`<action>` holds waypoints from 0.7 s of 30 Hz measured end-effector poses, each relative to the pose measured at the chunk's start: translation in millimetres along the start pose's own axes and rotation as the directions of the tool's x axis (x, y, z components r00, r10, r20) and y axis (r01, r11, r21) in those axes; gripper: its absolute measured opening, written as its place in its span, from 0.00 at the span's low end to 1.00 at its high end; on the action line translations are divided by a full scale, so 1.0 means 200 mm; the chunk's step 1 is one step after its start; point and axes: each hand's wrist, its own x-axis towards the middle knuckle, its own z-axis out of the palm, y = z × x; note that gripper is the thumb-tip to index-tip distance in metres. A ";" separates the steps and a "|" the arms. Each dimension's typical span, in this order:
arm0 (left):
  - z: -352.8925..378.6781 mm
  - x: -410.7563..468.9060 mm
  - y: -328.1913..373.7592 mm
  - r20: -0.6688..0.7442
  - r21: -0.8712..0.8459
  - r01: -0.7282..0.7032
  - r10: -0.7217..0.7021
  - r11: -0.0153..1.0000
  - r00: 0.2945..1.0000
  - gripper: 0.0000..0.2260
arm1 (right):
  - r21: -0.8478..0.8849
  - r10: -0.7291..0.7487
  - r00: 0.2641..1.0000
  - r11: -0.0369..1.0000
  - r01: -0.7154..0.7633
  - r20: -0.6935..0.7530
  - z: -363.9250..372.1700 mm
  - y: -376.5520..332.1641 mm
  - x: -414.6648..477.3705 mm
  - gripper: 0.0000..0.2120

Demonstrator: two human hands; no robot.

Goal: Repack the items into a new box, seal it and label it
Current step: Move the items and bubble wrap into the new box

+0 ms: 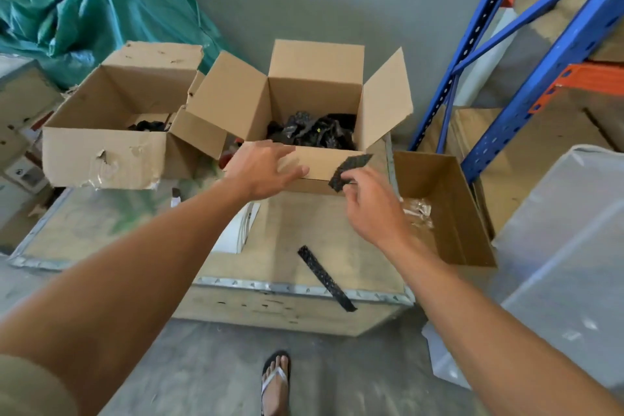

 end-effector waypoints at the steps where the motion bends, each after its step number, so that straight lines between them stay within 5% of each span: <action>1: 0.03 -0.03 -0.01 0.000 0.037 -0.016 0.016 0.999 1.000 0.35 | 0.027 -0.001 0.999 1.000 0.003 -0.043 0.05 0.01 -0.11 0.14; 4: 0.09 -0.06 -0.01 0.024 0.033 -0.010 0.009 0.999 1.000 0.34 | 0.044 0.050 0.998 0.998 -0.049 -0.029 0.21 0.08 -0.34 0.17; 8: 0.14 -0.09 0.02 0.012 0.002 0.000 0.000 1.000 1.000 0.33 | -0.058 0.137 0.959 0.990 -0.126 0.249 0.50 0.21 -0.46 0.22; 11: 0.17 -0.10 0.02 -0.002 0.016 -0.020 0.020 1.000 1.000 0.31 | -0.171 0.112 0.908 0.984 -0.046 0.404 0.69 0.28 -0.53 0.18; 17: 0.19 -0.11 0.02 -0.019 0.028 -0.024 0.025 0.999 1.000 0.29 | -0.302 0.046 0.896 0.948 0.100 0.441 0.76 0.34 -0.53 0.06; 21: 0.18 -0.12 0.01 -0.028 0.036 -0.039 0.040 0.999 0.999 0.28 | -0.290 0.033 0.902 0.951 0.104 0.431 0.75 0.30 -0.53 0.11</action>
